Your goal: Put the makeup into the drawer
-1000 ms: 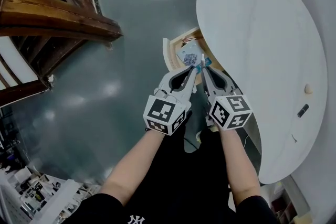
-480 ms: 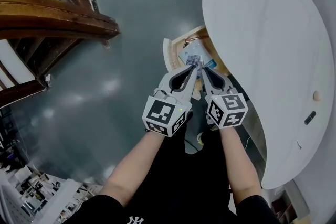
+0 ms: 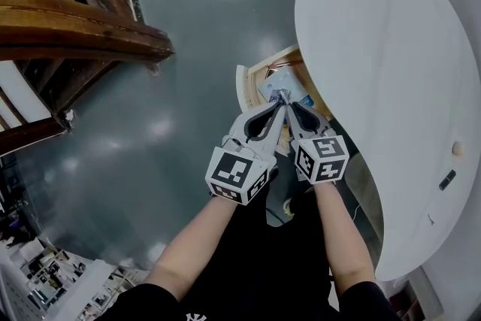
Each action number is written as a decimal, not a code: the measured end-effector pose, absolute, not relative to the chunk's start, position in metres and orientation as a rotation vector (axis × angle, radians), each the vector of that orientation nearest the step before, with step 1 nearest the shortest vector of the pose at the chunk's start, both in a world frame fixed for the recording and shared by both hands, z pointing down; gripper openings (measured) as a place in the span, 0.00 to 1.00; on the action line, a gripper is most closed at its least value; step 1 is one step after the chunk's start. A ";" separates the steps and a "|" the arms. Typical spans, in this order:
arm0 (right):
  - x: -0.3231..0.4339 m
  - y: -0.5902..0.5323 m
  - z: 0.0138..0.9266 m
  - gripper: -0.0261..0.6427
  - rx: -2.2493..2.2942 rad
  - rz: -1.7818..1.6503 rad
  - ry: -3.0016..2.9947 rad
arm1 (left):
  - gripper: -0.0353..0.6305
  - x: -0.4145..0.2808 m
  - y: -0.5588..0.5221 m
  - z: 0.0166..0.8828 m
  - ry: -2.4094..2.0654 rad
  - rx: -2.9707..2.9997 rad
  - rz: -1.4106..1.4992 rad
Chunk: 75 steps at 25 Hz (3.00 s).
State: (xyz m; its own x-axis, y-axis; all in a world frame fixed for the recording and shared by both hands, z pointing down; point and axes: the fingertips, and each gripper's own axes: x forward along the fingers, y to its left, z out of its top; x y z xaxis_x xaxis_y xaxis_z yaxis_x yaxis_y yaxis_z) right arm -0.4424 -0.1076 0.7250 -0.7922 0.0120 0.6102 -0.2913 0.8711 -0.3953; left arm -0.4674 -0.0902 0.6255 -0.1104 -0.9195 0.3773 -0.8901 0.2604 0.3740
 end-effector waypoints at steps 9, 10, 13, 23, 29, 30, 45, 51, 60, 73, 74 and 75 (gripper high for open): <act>-0.444 -0.103 0.709 0.11 0.187 0.580 -2.424 | 0.07 -0.466 -0.088 0.618 -2.009 1.622 -0.066; -0.444 -0.102 0.702 0.11 0.187 0.571 -2.428 | 0.07 -0.466 -0.087 0.614 -2.010 1.622 -0.064; -0.441 -0.102 0.677 0.10 0.199 0.561 -2.447 | 0.07 -0.463 -0.087 0.598 -2.009 1.627 -0.059; -0.431 -0.110 0.587 0.08 0.247 0.549 -2.532 | 0.07 -0.450 -0.089 0.531 -2.020 1.672 -0.053; -0.427 -0.110 0.530 0.07 0.254 0.507 -2.590 | 0.07 -0.441 -0.086 0.490 -2.037 1.692 -0.057; -0.426 -0.111 0.521 0.07 0.258 0.501 -2.599 | 0.07 -0.440 -0.086 0.482 -2.041 1.696 -0.058; -0.412 -0.108 0.416 0.06 0.259 0.408 -2.726 | 0.07 -0.416 -0.076 0.396 -2.100 1.742 -0.073; -0.407 -0.110 0.372 0.06 0.239 0.344 -2.773 | 0.07 -0.409 -0.078 0.359 -2.145 1.760 -0.092; -0.399 -0.104 0.319 0.06 0.192 0.272 -2.848 | 0.07 -0.402 -0.083 0.306 -2.187 1.800 -0.124; -0.387 -0.110 0.280 0.06 0.197 0.247 -2.922 | 0.07 -0.395 -0.082 0.269 -2.239 1.814 -0.109; -0.386 -0.110 0.279 0.06 0.199 0.245 -2.923 | 0.07 -0.394 -0.082 0.268 -2.242 1.815 -0.112; -0.384 -0.110 0.278 0.06 0.202 0.244 -2.924 | 0.07 -0.393 -0.081 0.267 -2.242 1.816 -0.114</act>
